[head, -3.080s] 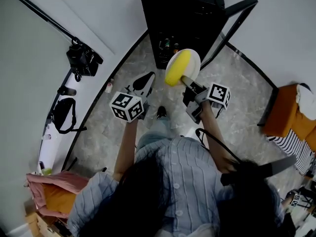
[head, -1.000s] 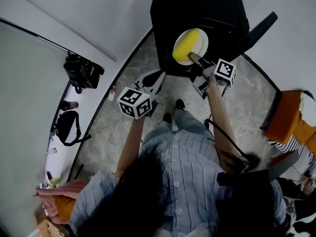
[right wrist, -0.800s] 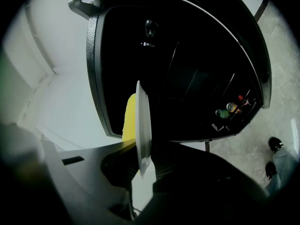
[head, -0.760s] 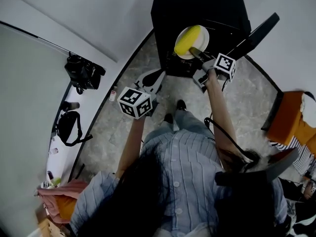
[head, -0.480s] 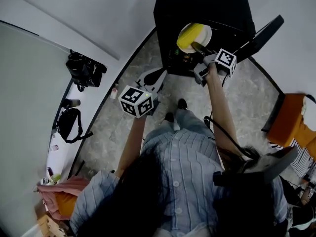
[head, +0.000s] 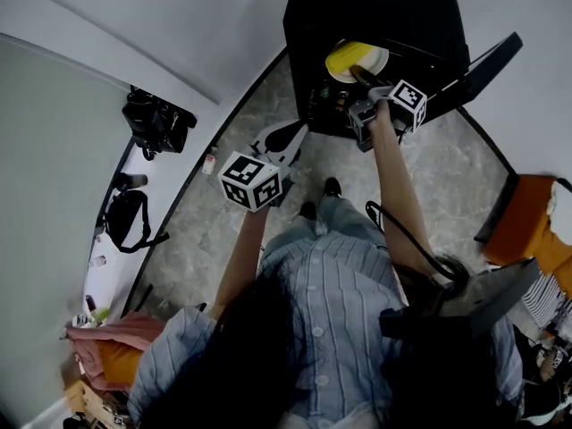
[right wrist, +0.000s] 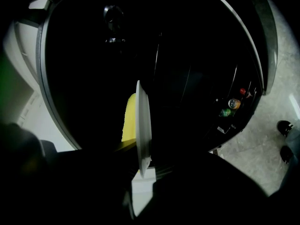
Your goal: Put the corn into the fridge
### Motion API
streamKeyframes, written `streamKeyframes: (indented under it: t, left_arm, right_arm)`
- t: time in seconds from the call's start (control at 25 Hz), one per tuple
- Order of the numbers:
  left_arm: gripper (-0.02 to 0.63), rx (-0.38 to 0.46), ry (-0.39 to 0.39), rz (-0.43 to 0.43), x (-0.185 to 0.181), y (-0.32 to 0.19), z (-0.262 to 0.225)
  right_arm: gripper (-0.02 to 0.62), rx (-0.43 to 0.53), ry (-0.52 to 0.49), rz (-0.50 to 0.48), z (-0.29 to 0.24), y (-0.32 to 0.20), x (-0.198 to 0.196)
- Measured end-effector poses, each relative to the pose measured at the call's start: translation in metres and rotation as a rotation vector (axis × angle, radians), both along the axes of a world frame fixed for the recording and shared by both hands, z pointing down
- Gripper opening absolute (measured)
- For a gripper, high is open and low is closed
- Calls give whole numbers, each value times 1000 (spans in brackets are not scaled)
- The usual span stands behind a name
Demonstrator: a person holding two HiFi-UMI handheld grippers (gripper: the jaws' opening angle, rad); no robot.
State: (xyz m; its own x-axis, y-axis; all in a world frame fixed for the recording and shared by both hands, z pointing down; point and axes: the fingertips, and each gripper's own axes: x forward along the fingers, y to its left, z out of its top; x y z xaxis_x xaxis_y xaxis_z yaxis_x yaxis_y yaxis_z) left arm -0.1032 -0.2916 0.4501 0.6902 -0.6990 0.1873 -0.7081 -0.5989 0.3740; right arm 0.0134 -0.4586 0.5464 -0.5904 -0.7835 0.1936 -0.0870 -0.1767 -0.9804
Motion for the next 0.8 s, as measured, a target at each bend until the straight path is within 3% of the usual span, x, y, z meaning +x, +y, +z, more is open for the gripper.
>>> streamKeyframes:
  t: [0.36,0.8]
  left_arm:
    - [8,-9,-5,-53,-13,-1,4]
    - [8,-23,-12,-110,-26,0,7]
  right_arm:
    - [40,-25,-76,64,3,-20,-1]
    - [40,-36,-79,166,8,-55,2]
